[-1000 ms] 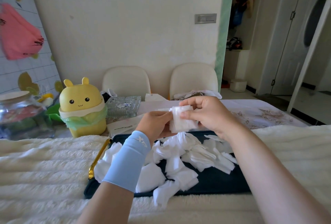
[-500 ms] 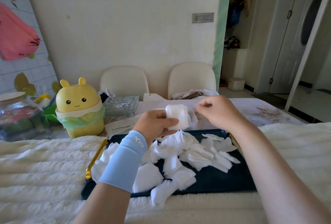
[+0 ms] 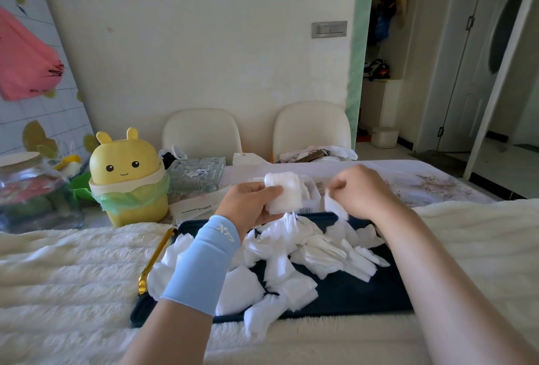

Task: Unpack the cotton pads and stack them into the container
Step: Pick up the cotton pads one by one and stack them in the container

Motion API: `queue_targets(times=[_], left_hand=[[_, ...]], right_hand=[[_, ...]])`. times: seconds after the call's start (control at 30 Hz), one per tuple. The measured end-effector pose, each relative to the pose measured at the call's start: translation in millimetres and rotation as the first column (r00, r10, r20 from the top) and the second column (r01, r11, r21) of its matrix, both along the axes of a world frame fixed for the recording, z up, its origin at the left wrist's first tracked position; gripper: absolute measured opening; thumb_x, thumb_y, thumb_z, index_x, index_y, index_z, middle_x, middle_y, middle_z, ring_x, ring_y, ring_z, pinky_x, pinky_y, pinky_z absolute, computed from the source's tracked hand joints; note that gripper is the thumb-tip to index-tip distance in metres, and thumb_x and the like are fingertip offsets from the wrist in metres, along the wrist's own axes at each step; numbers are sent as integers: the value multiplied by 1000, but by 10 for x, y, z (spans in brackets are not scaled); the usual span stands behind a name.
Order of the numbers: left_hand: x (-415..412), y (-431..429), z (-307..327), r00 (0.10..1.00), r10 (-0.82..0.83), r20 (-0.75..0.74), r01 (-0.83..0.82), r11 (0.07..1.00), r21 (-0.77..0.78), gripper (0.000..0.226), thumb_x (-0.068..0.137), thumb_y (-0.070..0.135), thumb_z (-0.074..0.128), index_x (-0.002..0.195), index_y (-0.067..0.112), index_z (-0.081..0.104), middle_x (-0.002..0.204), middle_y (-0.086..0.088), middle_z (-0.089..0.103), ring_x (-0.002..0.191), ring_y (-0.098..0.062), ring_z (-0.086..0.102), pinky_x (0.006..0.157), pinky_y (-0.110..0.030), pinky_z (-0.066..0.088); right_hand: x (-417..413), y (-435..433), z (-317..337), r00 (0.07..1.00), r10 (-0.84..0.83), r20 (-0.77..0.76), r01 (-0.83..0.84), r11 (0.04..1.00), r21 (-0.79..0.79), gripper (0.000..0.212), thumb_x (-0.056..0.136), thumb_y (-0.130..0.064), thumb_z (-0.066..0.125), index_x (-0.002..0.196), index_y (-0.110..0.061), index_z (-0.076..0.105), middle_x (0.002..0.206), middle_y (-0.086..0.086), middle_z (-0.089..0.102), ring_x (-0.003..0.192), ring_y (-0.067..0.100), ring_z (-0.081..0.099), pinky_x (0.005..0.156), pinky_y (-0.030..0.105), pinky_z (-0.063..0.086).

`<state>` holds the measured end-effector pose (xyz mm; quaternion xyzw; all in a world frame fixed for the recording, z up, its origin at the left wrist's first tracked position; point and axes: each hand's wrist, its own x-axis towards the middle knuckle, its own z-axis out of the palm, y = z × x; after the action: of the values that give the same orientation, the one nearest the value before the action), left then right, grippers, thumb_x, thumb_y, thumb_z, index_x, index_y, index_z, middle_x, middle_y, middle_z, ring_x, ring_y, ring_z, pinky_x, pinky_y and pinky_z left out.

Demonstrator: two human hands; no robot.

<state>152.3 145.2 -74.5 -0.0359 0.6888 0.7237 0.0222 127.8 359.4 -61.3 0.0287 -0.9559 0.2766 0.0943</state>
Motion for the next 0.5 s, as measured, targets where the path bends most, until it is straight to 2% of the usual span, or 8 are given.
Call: queue_targets(times=[0.03,0.07,0.1,0.17,0.2,0.23,0.37,0.5], left_hand=[[0,-6,-7,1000,17,-2,-17,1000,-11,11,90,14,70,97,6,72,105,-17,74,93,-29,74,83,-37,61],[-4,-13,-16,999,36,-8,-36,999,-20,9,90,14,70,94,7,72,105,-18,74,92,-29,74,84,-38,60],[-2,-18,-21,999,52,-17,-52,998,-22,7,90,14,71,91,7,72,105,-20,73,92,-30,74,85,-38,60],[2,-22,-24,998,61,-30,-61,998,1,5,90,12,71,89,8,73,104,-20,74,92,-30,74,88,-40,59],[6,-19,-19,998,51,-33,-51,998,21,5,90,12,70,89,8,74,102,-20,74,91,-30,74,89,-39,59],[13,-14,-10,999,37,-32,-36,999,41,6,91,10,68,91,7,74,101,-19,75,89,-28,75,87,-37,60],[35,-16,32,999,-34,-10,35,995,92,20,98,3,52,105,1,71,102,-19,75,87,-25,75,76,-30,61],[37,-25,51,998,-57,1,57,990,130,21,99,8,54,111,-1,70,102,-17,75,89,-24,75,74,-30,61]], right_hand=[[41,-41,65,997,27,-68,-42,974,-222,26,94,-13,64,86,-33,77,79,-17,66,78,8,62,68,22,45],[79,-89,132,992,63,-109,-106,883,-457,18,93,-12,68,93,-28,76,86,-15,68,80,3,61,66,16,44],[136,-156,209,983,137,-122,-183,732,-656,16,92,-10,70,95,-25,74,87,-12,69,77,1,61,61,13,43],[216,-284,289,949,291,-125,-251,449,-857,15,90,-5,71,99,-18,73,83,-5,70,68,5,58,51,15,41],[234,-343,287,934,334,-129,-263,398,-879,17,89,-4,72,101,-15,72,81,-4,69,65,5,57,49,16,41],[255,-401,276,928,350,-125,-271,408,-872,18,87,-3,74,102,-14,72,80,-4,69,63,5,57,48,17,41],[230,-517,165,963,249,-105,-239,606,-759,21,82,-4,80,94,-20,74,94,3,72,69,5,63,48,16,43],[201,-495,133,972,200,-125,-227,648,-727,20,82,-4,80,92,-20,74,98,7,74,83,11,67,50,10,42]])
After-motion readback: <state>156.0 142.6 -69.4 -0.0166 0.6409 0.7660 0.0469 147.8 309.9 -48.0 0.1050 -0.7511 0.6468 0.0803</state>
